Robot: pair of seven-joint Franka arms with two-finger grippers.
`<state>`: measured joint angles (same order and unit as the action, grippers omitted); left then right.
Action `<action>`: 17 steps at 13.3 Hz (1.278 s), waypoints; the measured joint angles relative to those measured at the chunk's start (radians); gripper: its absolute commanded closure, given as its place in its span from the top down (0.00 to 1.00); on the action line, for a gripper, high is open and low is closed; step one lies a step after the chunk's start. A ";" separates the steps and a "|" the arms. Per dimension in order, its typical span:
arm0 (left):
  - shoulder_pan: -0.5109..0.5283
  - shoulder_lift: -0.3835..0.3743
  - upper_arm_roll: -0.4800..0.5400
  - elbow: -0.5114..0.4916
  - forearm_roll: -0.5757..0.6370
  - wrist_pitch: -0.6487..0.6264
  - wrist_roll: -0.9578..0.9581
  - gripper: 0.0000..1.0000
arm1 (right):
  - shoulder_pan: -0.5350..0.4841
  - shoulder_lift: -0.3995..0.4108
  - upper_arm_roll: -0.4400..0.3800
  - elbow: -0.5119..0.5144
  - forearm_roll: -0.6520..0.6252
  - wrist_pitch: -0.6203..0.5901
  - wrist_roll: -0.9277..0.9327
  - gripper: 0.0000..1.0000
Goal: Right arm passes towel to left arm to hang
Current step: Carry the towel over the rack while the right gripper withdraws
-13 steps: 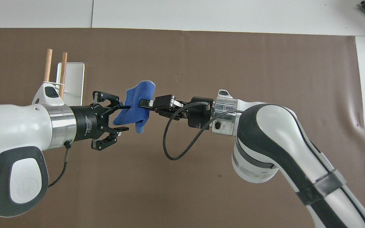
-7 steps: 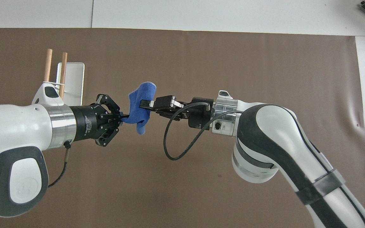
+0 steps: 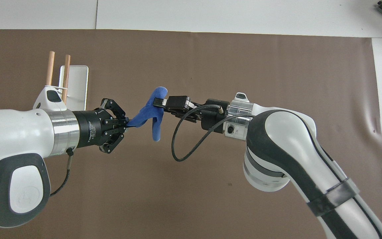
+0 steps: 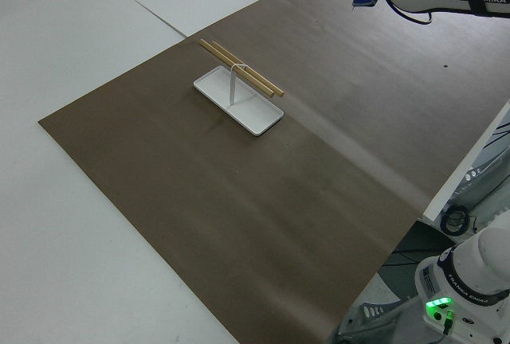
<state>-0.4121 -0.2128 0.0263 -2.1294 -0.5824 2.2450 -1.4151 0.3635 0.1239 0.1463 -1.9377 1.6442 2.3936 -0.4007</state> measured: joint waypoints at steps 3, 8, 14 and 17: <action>0.000 0.000 0.001 0.000 0.000 0.000 0.000 0.00 | -0.003 0.004 -0.002 -0.006 -0.217 0.071 0.000 1.00; 0.000 0.001 0.008 0.000 0.116 -0.003 0.041 0.00 | -0.081 0.032 -0.014 -0.025 -0.644 0.188 0.038 1.00; 0.040 0.003 0.020 -0.007 0.308 -0.009 0.463 0.00 | -0.214 0.040 -0.016 -0.027 -1.131 0.175 0.149 1.00; 0.114 0.025 0.023 -0.008 0.331 -0.001 0.717 0.00 | -0.238 0.032 -0.016 -0.005 -1.330 0.085 0.276 1.00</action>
<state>-0.2986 -0.1879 0.0497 -2.1369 -0.2513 2.2437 -0.6980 0.1259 0.1554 0.1302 -1.9426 0.3138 2.4789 -0.1245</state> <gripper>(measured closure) 0.978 0.000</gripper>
